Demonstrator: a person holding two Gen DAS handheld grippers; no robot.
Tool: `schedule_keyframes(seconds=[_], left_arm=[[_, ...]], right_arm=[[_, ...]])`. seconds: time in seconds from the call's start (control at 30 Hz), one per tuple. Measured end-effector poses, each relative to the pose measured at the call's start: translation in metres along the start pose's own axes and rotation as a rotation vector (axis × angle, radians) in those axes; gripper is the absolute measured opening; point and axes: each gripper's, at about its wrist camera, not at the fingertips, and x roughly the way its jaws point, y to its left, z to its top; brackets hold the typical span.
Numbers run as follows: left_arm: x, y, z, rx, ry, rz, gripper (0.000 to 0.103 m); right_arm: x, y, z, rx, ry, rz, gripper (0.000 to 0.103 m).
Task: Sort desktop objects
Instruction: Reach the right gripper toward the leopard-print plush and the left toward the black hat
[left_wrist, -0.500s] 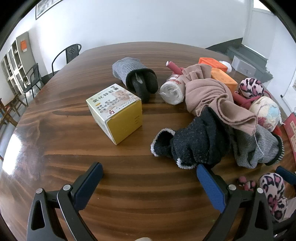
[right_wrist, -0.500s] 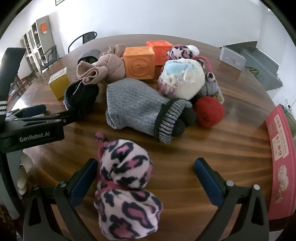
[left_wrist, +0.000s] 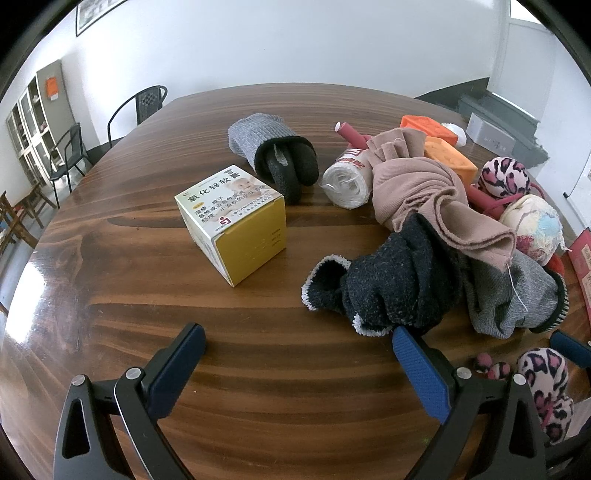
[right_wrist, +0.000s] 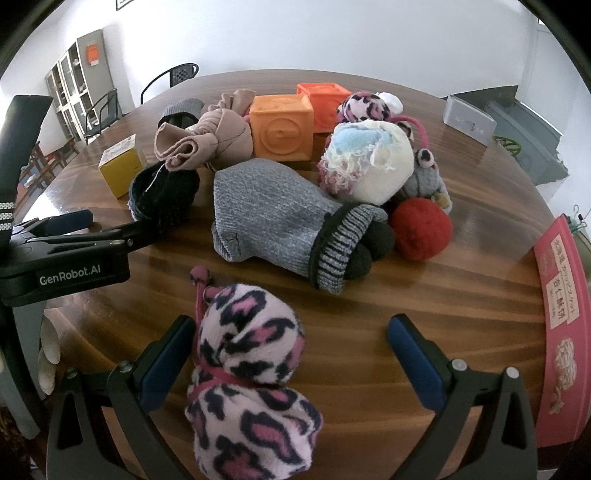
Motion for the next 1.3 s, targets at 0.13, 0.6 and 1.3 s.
schedule_keyframes(seconds=[0.13,0.6,1.3], left_arm=[[-0.0004,-0.0001,-0.0001,-0.003,0.0,0.002,0.103],[-0.0003,0.0001,0.0,-0.003,0.0,0.002,0.103],[-0.0003,0.0009,-0.0005,-0.002,0.0,0.001,0.103]], right_arm=[[0.0005,0.0005,0.0005,-0.003,0.0,0.001,0.103],[-0.0031,-0.0013,-0.0026,0.002,0.006,-0.006,0.103],[-0.0017,-0.0063,0.0015,-0.002,0.009,0.002,0.103]])
